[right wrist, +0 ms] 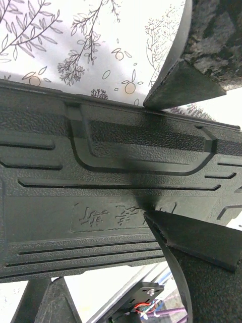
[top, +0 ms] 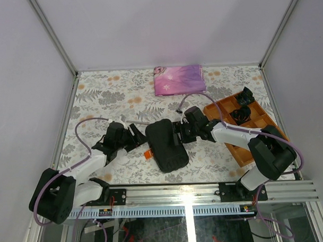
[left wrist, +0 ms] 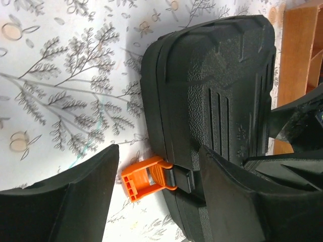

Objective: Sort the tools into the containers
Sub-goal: Close the storage box at the center of the board.

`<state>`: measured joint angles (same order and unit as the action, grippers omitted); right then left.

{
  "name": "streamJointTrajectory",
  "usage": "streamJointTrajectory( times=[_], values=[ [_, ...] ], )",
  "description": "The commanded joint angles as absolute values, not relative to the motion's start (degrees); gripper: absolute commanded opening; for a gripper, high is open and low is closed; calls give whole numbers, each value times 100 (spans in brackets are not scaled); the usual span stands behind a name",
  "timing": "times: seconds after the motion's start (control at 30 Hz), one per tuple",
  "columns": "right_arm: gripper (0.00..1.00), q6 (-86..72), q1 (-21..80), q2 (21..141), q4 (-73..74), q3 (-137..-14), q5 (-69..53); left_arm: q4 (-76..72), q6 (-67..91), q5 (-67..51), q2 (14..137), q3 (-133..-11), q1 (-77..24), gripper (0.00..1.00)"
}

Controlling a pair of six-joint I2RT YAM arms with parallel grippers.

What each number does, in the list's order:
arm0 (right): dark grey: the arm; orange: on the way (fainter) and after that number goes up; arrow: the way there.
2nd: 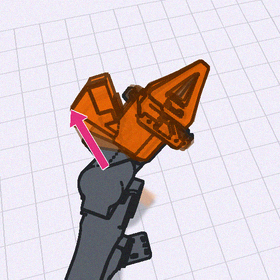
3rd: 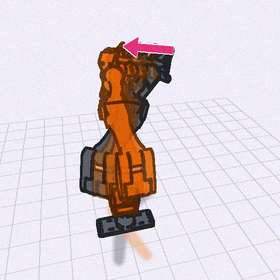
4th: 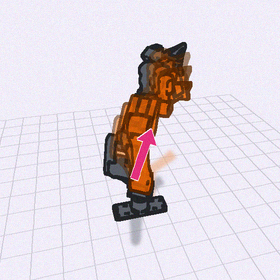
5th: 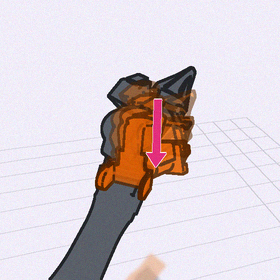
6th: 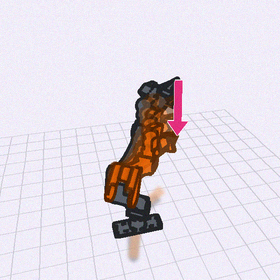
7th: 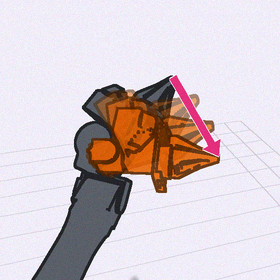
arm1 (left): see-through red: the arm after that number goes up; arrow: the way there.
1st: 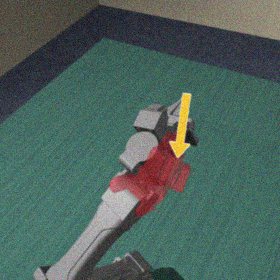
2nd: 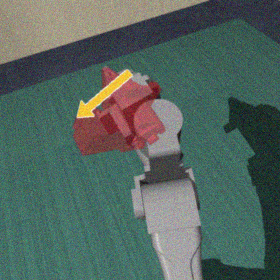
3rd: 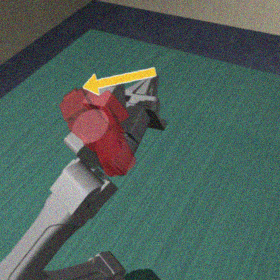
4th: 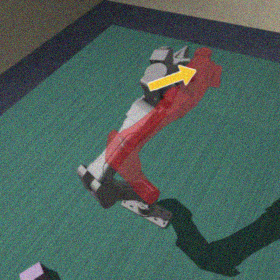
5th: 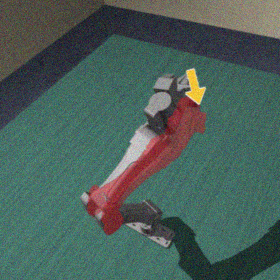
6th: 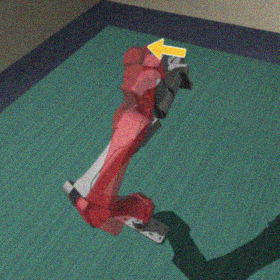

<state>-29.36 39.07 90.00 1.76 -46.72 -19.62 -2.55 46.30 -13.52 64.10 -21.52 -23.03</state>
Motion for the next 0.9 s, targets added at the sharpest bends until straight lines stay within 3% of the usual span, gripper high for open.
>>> streamJointTrajectory(
  times=[0.0,0.23,0.43,0.63,0.87],
  values=[
    [85,-2980,3981,8932,684,-4544,-883,-871,4532,-1641,6870,-2290,-2419,62],
    [82,-3320,3980,8299,1230,-3948,112,-498,4266,-1421,7293,-3111,-2694,59],
    [83,-3443,3981,7392,1300,-3396,449,239,4105,-809,6874,-3578,-2649,66],
    [89,-2940,3981,6779,1377,-3753,424,221,4359,-816,6457,-2972,-2486,65],
    [95,-2379,4465,6901,1899,-4745,1098,-425,4719,-1445,6248,-1917,-2485,61]
  ],
)
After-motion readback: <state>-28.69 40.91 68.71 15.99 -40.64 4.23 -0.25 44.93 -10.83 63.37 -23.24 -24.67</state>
